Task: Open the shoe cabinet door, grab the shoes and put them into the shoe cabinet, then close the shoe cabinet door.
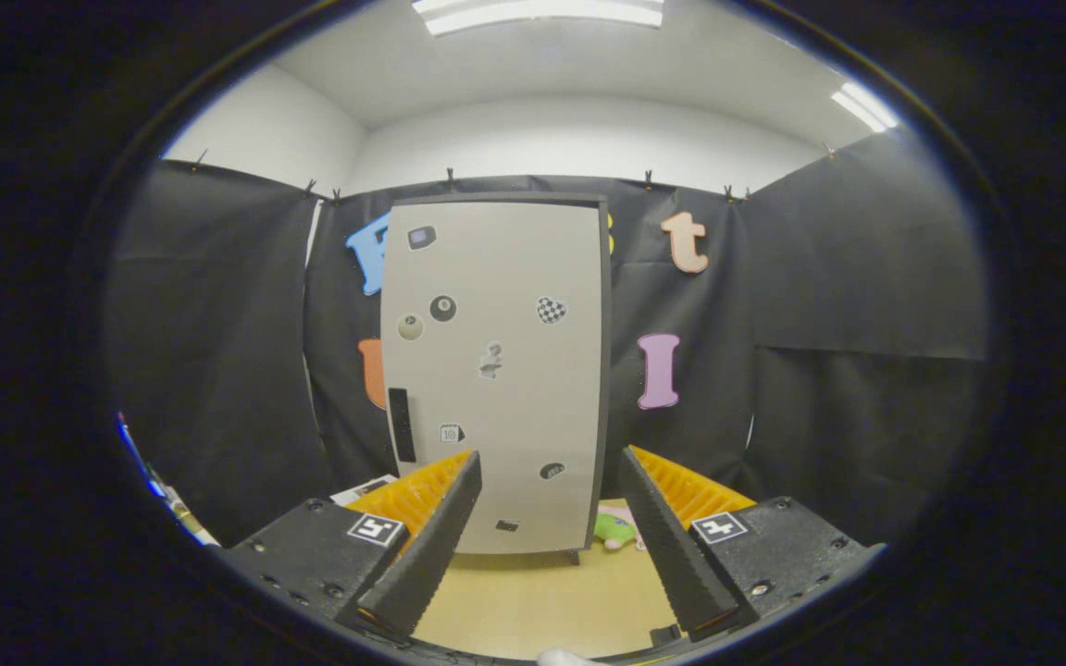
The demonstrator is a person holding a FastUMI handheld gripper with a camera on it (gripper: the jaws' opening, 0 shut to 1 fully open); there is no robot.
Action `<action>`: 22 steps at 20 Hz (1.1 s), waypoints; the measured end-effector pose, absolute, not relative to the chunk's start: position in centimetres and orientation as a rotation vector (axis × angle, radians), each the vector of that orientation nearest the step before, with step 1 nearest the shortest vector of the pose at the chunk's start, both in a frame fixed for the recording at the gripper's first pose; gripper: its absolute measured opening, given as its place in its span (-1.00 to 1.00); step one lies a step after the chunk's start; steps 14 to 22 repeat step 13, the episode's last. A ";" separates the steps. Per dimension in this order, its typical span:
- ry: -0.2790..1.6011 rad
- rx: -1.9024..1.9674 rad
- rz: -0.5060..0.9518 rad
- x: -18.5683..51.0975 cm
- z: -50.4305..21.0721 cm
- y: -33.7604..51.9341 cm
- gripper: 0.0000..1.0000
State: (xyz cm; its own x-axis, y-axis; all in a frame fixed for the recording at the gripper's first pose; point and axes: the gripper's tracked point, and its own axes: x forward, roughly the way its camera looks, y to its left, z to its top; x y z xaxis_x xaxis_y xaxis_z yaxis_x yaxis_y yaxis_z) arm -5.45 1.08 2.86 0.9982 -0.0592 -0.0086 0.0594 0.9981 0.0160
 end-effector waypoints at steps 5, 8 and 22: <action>0.007 0.021 -0.065 -5.5 3.0 0.6 0.96; 0.006 0.022 -0.064 -5.7 3.1 0.4 0.96; 0.000 0.017 -0.058 -5.9 3.3 0.5 0.96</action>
